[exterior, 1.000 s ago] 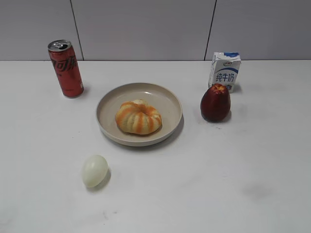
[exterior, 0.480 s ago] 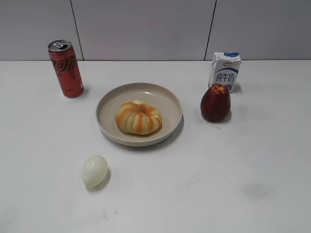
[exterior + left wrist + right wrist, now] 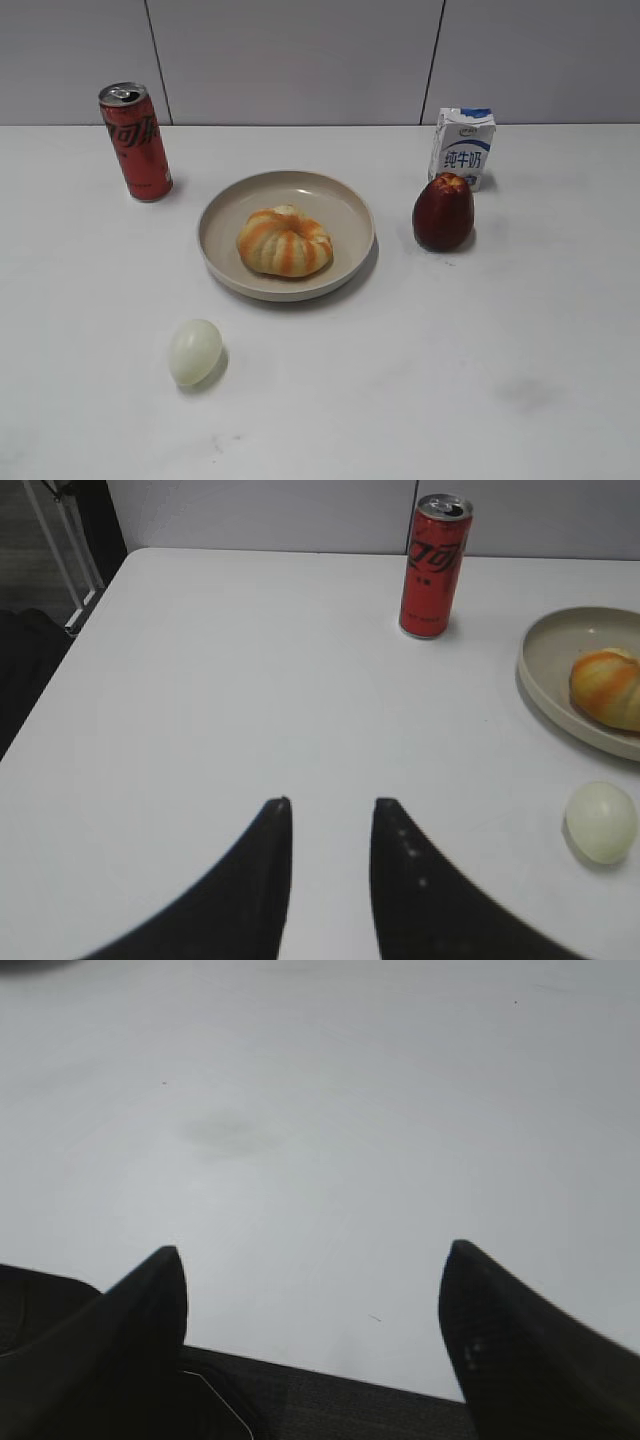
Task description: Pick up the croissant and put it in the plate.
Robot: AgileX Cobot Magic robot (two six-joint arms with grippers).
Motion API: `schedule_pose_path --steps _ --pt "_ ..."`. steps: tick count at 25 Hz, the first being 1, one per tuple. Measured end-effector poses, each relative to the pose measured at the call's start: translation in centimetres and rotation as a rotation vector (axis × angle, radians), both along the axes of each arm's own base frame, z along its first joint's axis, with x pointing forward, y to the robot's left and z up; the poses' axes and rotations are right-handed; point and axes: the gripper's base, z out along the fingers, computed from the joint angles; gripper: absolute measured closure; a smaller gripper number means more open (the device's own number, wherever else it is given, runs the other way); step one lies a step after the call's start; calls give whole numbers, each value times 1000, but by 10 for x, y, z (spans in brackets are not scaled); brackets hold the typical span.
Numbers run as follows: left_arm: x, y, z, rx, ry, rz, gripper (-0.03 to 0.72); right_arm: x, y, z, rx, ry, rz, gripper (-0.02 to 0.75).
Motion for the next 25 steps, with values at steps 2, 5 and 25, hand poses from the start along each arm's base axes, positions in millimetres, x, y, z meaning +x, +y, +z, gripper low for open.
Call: schedule_pose_path --steps 2,5,25 --pt "0 0 0 0 0 0 489 -3 -1 1 8 -21 -5 144" --pt "0 0 0 0 0 0 489 -11 -5 3 27 -77 -45 144" --pt "0 0 0 0 0 0 489 -49 -15 7 76 -326 -236 145"
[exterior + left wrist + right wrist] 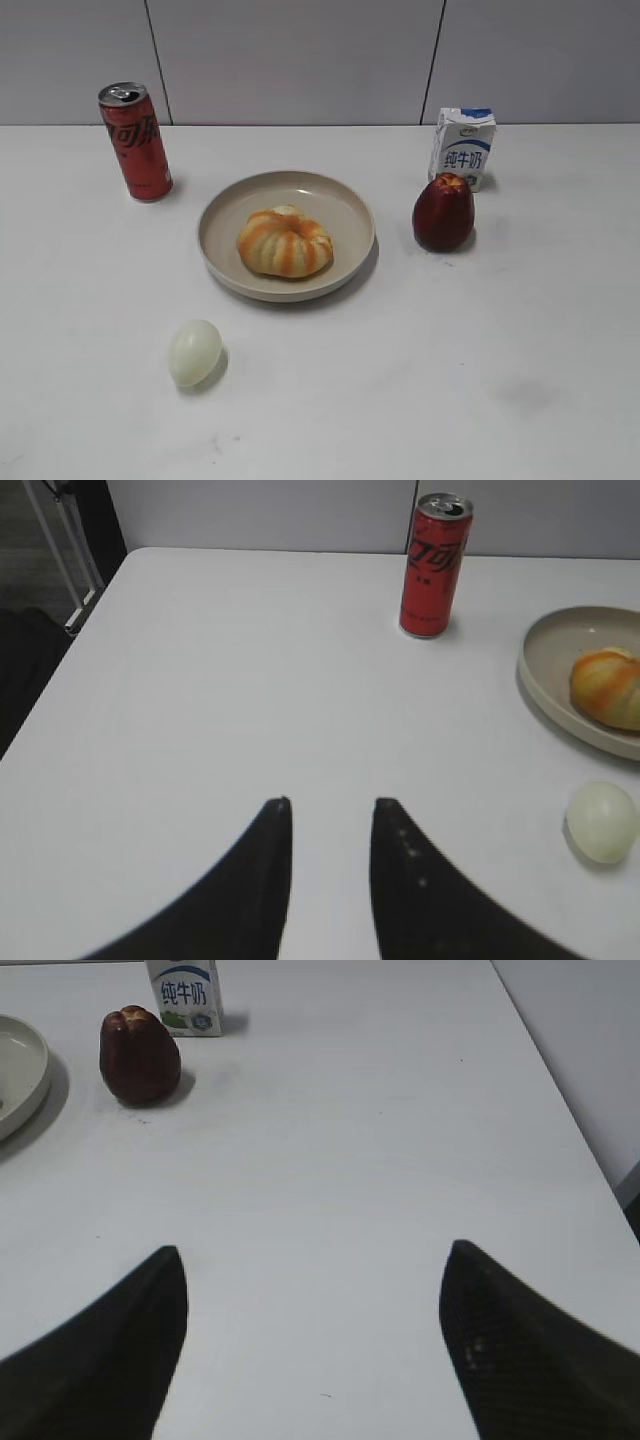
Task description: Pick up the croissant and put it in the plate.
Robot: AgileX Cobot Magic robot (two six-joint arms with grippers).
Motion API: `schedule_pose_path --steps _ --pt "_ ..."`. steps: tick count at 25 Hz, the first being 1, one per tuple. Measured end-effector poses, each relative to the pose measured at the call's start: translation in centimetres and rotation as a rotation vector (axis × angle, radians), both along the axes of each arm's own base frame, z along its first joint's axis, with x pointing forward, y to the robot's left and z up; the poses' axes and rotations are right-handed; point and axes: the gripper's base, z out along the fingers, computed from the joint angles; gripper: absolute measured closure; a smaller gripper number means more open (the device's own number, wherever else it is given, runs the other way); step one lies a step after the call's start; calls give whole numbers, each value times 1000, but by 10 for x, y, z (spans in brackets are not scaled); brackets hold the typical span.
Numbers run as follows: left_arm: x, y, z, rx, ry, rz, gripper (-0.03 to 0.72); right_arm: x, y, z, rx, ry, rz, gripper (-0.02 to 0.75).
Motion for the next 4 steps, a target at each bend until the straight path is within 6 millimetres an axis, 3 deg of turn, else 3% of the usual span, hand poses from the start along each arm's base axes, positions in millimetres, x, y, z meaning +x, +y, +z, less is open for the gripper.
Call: schedule_pose_path --steps 4 --pt "0 0 0 0 0 0 489 0 0 0 1 0 1 145"
